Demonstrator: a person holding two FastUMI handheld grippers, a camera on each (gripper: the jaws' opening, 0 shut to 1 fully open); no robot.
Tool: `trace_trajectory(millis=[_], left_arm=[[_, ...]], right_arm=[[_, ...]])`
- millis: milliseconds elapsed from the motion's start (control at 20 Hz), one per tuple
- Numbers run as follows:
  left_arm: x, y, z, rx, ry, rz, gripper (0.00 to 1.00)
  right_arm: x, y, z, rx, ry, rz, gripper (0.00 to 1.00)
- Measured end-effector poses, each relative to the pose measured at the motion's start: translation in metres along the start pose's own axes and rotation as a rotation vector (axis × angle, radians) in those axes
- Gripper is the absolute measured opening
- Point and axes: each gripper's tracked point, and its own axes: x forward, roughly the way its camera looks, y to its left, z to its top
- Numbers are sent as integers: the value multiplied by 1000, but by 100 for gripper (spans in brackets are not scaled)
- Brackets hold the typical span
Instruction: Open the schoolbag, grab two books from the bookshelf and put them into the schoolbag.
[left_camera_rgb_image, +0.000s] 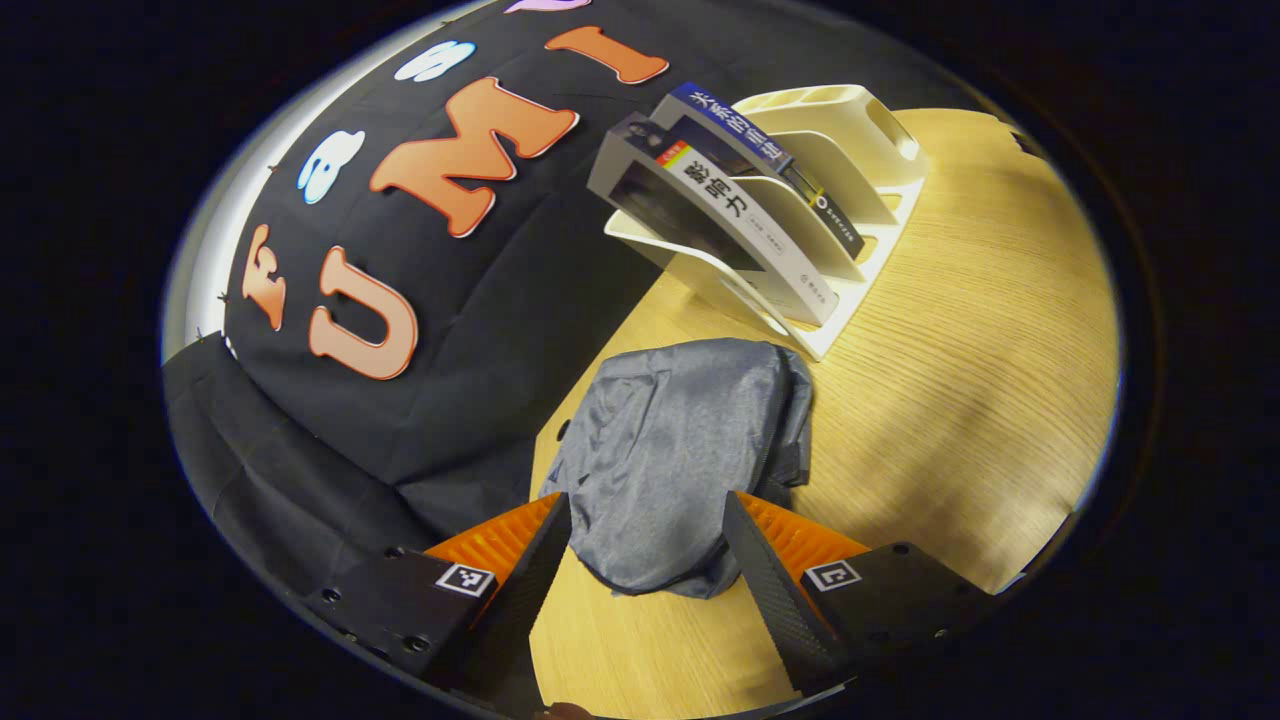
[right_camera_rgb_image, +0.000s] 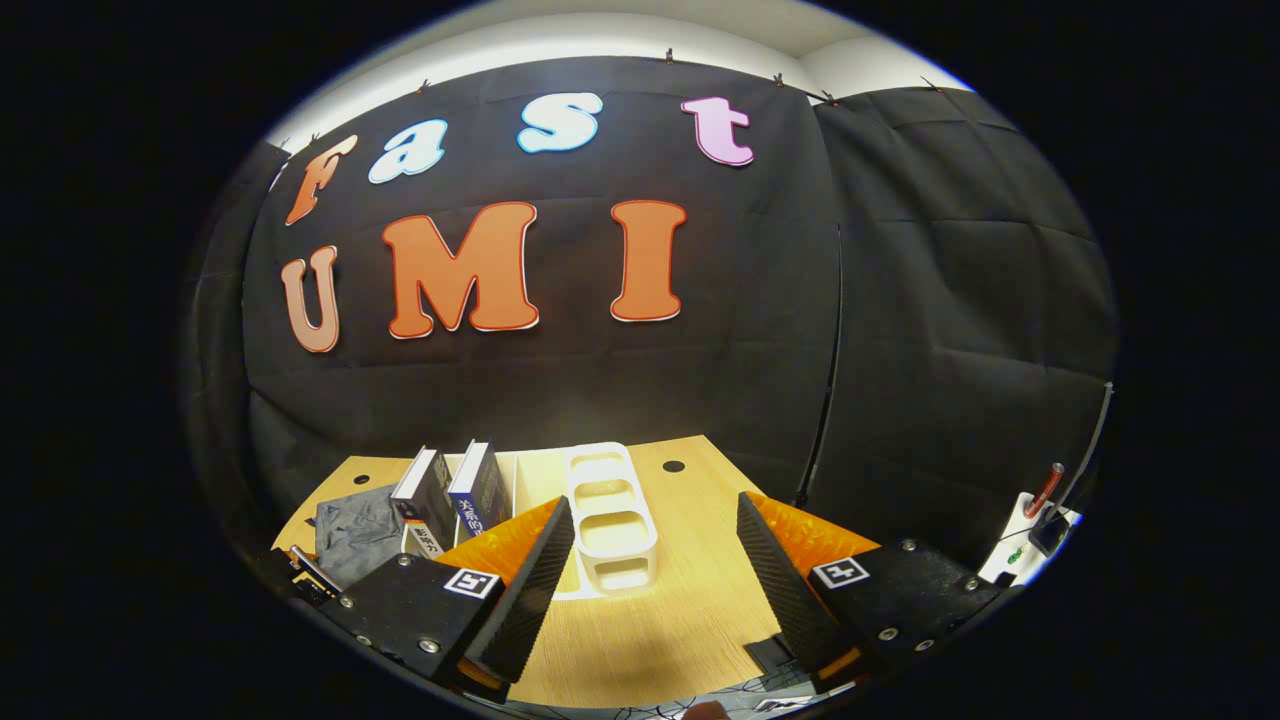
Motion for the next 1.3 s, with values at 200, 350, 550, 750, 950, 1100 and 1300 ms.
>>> trace_trajectory(millis=[200,350,550,750,950,1100,1300], left_arm=[[16,-17,6,48,11,-41,97],[26,-22,0,62,51,-69,97],[36,-17,-3,80,82,-67,97],[40,-9,5,82,74,-72,97],[51,-12,-4,54,125,-100,97],[55,-11,1,57,117,-107,97],[57,-20,0,61,132,-151,71]], right_arm=[[2,-11,-4,9,17,-21,98],[3,-16,-9,16,32,-32,98],[2,-21,-13,10,43,-45,98],[5,-24,-17,24,54,-53,98],[10,-19,-20,43,70,-45,98],[14,-18,-17,27,63,-47,98],[20,-13,-14,28,65,-33,98]])
